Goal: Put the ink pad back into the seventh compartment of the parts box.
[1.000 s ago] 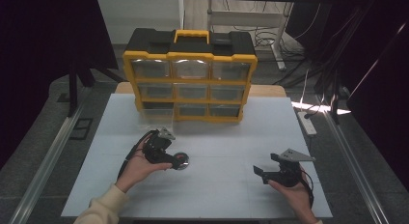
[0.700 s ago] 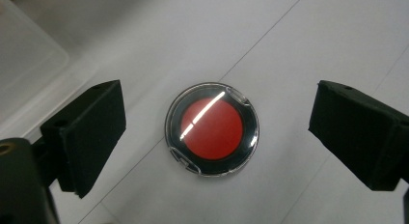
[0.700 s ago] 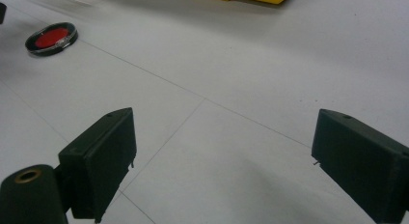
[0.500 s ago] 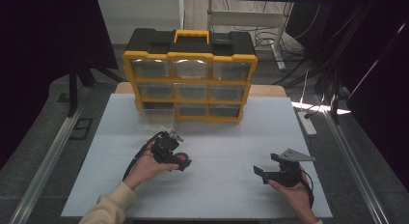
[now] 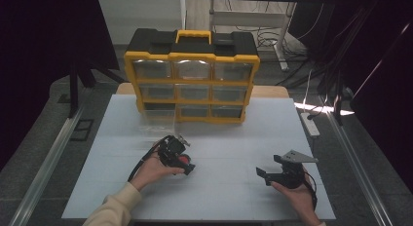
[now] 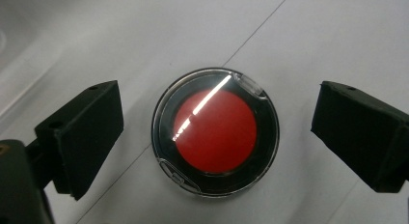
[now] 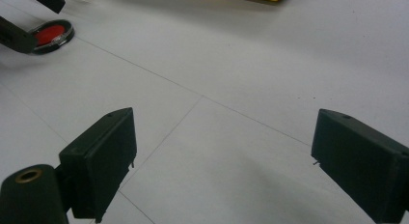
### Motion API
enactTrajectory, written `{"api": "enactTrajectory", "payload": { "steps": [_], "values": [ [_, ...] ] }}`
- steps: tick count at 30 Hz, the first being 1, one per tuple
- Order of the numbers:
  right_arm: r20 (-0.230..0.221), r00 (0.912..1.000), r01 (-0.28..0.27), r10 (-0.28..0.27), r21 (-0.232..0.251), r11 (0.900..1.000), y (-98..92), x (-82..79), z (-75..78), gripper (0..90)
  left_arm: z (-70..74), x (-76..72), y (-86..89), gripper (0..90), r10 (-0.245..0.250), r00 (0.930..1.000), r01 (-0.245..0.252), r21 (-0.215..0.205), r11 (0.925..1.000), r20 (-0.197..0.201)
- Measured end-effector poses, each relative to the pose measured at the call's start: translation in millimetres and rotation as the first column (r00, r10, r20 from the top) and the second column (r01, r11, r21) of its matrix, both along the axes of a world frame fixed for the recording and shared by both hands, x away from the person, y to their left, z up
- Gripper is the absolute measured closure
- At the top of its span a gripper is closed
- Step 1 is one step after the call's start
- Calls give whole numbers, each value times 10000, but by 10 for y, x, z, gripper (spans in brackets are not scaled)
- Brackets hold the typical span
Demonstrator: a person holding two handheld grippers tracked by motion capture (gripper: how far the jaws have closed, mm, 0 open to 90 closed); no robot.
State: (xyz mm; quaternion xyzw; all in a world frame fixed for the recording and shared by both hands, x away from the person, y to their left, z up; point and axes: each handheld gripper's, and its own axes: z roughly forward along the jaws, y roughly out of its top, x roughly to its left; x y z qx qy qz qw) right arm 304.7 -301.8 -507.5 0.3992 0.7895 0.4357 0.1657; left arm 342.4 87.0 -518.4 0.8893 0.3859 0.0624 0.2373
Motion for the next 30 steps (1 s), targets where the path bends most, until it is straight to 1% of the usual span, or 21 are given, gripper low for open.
{"api": "enactTrajectory", "payload": {
  "steps": [4, 9, 12, 13, 16, 26, 28, 30],
  "values": [
    [-3, 10000, -8, 8, -7, 10000, 0, 1, 0, 88, -38, 13, 6, 67, -3, 10000, 4, 156, 9999, -68],
    [9, 10000, -1, 1, -19, 10000, -1, 0, 1, 88, -59, 4, -9, 100, -106, 9999, 105, 366, 9993, 8],
    [11, 10000, -9, 9, -8, 10000, -3, 0, 1, 88, -39, -22, -14, 189, -178, 9998, 175, 256, 9995, 112],
    [9, 10000, -9, 9, -9, 10000, -2, 0, 0, 88, -35, -27, -13, 220, -294, 9995, 290, 303, 9991, 138],
    [17, 10000, -7, 7, -22, 10000, 0, -1, 1, 88, -19, -38, -8, 301, -215, 9997, 213, 196, 9996, 110],
    [34, 10000, -32, 32, -21, 10000, 1, -1, 2, 88, 0, -47, 2, 305, -187, 9996, 182, 186, 9997, 223],
    [31, 10000, -29, 29, -22, 10000, 0, 0, 1, 88, 29, -58, 20, 305, -217, 9995, 216, 35, 9998, 246],
    [29, 10000, -27, 27, -18, 10000, 0, 0, 1, 88, 72, -70, 36, 305, -192, 9992, 197, -131, 9997, 356]
  ]
}}
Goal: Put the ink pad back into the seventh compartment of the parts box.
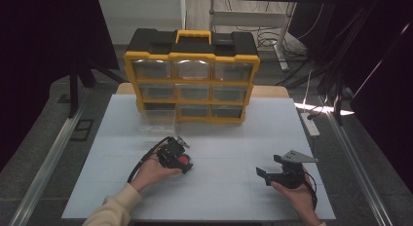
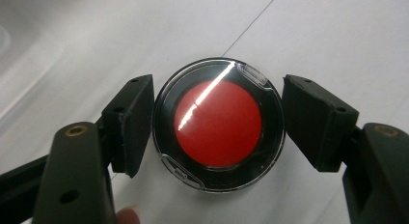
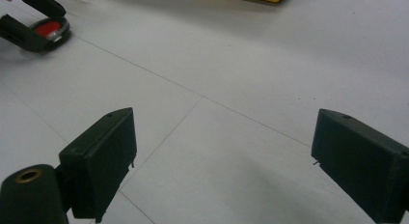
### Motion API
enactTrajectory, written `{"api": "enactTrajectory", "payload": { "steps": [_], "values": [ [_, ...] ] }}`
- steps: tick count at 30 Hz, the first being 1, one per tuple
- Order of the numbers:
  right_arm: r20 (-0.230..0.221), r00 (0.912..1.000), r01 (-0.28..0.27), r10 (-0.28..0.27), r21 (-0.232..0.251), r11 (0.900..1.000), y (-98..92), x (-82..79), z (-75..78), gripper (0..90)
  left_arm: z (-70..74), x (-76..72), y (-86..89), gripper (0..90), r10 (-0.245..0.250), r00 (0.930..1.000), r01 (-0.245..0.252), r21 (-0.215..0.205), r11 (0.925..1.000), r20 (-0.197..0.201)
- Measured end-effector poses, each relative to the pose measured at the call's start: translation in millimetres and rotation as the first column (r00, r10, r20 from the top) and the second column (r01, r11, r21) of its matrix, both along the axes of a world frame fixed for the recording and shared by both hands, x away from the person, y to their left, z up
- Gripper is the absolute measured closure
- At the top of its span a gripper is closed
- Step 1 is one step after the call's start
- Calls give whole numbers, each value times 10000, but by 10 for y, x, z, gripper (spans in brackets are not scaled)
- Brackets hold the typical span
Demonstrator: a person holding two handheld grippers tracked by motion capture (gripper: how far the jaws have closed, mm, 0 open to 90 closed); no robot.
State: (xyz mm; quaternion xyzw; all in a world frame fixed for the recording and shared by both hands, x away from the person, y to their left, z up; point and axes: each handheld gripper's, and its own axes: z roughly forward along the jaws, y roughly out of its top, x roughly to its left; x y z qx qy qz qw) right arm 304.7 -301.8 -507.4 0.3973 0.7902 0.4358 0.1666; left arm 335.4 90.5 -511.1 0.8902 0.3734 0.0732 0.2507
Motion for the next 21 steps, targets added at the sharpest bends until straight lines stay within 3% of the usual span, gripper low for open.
{"api": "enactTrajectory", "payload": {
  "steps": [16, 21],
  "values": [
    [3, 10000, 20, -20, -8, 10000, -2, -2, 2, 88, 392, -135, 143, 305, -197, 9960, 272, -854, 9960, 866],
    [-7, 10000, 21, -21, -12, 10000, -1, -2, 1, 89, 501, -177, 181, 304, -210, 9947, 348, -1378, 9899, 1005]
  ]
}}
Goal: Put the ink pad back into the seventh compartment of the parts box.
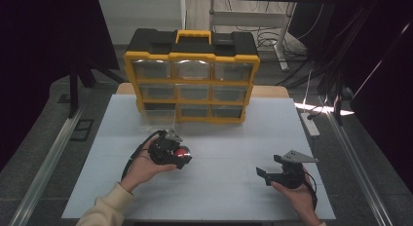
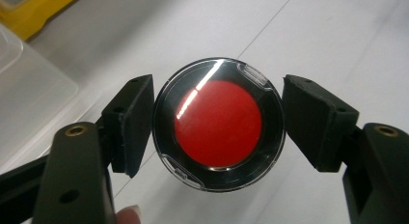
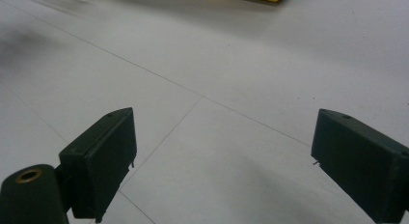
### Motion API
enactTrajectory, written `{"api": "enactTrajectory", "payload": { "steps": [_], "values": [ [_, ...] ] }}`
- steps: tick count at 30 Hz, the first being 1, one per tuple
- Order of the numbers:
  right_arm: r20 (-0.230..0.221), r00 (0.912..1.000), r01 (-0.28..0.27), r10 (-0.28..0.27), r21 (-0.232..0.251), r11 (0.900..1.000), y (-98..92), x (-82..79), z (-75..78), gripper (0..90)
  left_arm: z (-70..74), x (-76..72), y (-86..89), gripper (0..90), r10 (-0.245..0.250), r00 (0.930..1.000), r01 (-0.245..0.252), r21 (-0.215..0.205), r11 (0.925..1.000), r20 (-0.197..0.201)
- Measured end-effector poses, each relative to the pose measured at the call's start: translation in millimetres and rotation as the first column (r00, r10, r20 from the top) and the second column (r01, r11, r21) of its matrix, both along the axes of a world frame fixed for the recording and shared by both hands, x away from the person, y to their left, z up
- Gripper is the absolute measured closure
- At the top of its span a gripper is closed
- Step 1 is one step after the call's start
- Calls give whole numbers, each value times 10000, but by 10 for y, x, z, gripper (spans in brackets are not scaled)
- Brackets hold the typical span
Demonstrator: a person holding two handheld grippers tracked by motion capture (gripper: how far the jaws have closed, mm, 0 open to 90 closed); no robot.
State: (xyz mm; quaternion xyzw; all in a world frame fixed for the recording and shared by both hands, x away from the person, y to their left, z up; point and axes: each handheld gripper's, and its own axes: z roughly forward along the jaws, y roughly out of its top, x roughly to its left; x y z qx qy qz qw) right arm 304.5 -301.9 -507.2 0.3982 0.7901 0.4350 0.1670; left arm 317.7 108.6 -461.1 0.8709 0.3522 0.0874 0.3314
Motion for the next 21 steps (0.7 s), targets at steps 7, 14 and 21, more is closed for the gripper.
{"api": "enactTrajectory", "payload": {
  "steps": [7, 14, 21],
  "values": [
    [24, 10000, 47, -47, 39, 10000, -11, 2, 4, 89, 190, -85, 36, 304, -47, 9985, 57, -173, 9998, 551],
    [25, 10000, 45, -45, -2, 10000, -8, -1, 5, 90, 318, -140, 103, 304, 18, 9962, 20, -431, 9991, 872],
    [17, 10000, 26, -26, 7, 10000, -5, 1, 3, 90, 389, -159, 164, 304, 95, 9946, -38, -558, 9984, 1034]
  ]
}}
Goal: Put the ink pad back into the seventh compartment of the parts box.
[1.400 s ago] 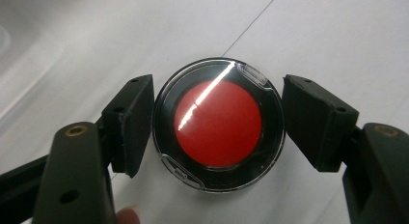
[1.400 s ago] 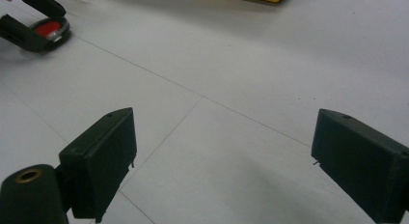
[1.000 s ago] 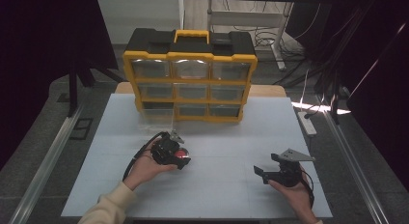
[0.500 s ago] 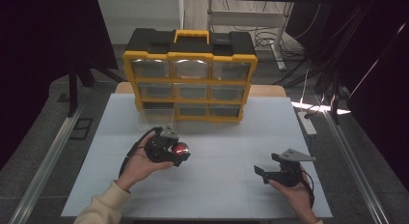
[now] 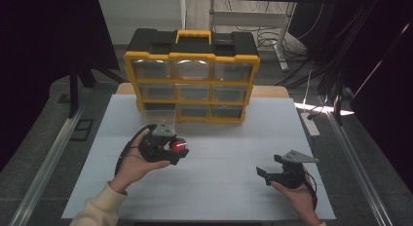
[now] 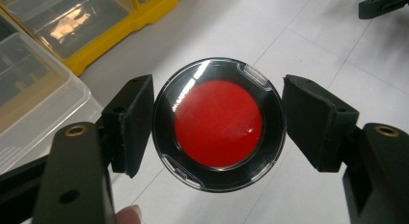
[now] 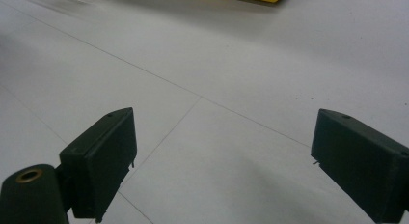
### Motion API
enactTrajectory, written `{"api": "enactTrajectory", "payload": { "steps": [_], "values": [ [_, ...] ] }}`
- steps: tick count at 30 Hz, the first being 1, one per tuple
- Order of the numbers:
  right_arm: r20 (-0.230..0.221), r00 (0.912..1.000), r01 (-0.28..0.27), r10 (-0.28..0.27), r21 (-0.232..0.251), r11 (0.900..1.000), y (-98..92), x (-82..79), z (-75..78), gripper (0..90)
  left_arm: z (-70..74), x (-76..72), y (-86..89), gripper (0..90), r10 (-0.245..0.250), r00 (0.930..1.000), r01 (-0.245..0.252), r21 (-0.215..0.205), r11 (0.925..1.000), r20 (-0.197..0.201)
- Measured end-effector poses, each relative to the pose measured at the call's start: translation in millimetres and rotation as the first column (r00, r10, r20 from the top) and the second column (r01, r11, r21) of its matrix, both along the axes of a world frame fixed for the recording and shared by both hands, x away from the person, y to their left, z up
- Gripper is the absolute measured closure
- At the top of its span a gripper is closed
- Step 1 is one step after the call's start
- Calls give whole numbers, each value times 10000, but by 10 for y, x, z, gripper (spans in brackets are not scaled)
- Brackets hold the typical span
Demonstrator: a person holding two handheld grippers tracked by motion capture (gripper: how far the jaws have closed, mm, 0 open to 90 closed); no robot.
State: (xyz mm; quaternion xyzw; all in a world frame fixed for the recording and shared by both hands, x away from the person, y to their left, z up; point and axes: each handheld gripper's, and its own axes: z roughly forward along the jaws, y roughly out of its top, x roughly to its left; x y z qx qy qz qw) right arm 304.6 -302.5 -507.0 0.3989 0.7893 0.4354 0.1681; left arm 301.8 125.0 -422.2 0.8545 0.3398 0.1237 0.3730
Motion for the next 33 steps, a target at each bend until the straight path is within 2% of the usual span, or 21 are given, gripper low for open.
{"api": "enactTrajectory", "payload": {
  "steps": [6, 15, 33],
  "values": [
    [-2, 10000, 9, -9, 23, 10000, -3, -1, 2, 90, 35, -4, 51, 304, 132, 9999, -131, -192, 9997, 58],
    [-7, 10000, 7, -7, 4, 10000, -1, 0, 0, 90, 33, 7, 65, 304, 183, 9998, -182, -118, 9998, 112],
    [37, 9999, 99, -99, -2, 10000, -14, -2, 6, 90, 102, 74, 106, 304, 414, 9987, -405, -343, 9986, 286]
  ]
}}
